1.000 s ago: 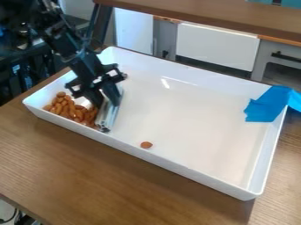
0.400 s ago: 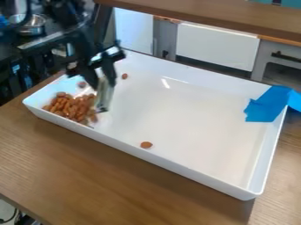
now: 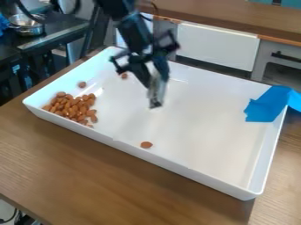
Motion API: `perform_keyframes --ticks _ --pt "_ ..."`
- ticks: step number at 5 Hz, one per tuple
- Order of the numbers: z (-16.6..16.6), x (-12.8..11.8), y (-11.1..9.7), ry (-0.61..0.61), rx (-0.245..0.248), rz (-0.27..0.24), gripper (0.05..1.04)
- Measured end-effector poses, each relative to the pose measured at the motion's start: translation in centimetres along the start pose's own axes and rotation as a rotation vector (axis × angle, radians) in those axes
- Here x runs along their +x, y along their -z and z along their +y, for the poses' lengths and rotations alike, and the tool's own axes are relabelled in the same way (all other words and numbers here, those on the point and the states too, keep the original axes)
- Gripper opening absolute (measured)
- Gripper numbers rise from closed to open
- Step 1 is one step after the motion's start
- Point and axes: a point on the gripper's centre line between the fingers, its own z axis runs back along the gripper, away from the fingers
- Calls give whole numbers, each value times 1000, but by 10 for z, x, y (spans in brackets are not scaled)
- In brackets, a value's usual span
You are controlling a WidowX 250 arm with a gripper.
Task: Sweep into pile
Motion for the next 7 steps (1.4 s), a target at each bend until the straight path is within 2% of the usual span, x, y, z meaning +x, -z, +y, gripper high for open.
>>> perform_keyframes --ticks 1,2,3,4,5,6,7 --pt "2 -18 32 77 25 -10 362" --pt "18 -32 51 173 30 -13 362" --pt "24 -31 58 248 20 -61 362" --pt "38 -21 52 233 30 -65 362" --pt "61 10 25 210 47 -119 362" --pt "88 34 7 215 81 -136 362" --pt "115 49 -14 229 118 -194 362"
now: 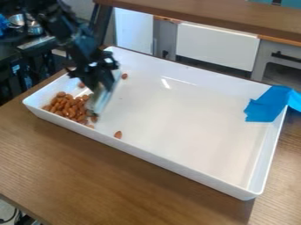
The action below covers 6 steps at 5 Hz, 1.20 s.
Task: Sweep into pile
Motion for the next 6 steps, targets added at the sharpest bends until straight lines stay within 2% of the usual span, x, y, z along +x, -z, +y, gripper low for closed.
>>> perform_keyframes --ticks 1,2,3,4,5,6 --pt "1 5 -9 -12 -22 8 362" --pt "-37 29 -25 -81 -40 41 362" --pt "-76 54 -8 -371 -45 90 362" --pt "-85 65 13 -605 19 29 362" --pt "-67 56 36 -818 83 -56 362" --pt "-67 55 40 -838 49 -91 362"
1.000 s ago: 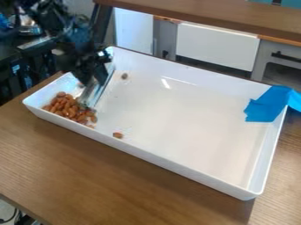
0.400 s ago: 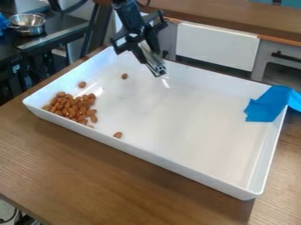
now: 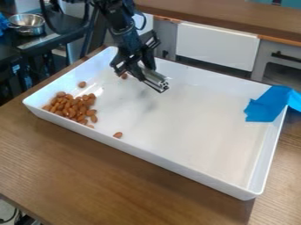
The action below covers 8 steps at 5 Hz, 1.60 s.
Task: Sweep into pile
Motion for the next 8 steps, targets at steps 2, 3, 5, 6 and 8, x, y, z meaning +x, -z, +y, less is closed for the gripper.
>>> perform_keyframes --ticks 2,3,5,6,8 --pt "-22 19 5 -57 -67 -51 362" --pt "-26 27 9 -91 -66 -69 362" --pt "-8 34 23 -147 -32 -127 362" --pt "3 38 29 -168 -27 -161 362" --pt "21 54 22 -288 -16 -222 362"
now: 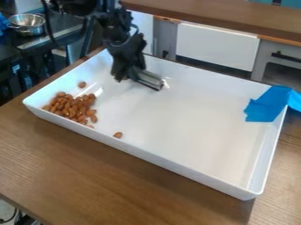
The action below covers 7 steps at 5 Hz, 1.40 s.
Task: Sweep into pile
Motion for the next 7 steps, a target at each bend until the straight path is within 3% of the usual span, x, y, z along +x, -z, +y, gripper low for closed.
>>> perform_keyframes --ticks 1,5,6,7 --pt "27 21 -13 -69 44 -39 362" --pt "95 25 -58 -50 93 -67 362" --pt "92 16 -63 -76 84 1 362" --pt "72 -10 -72 53 54 164 362"
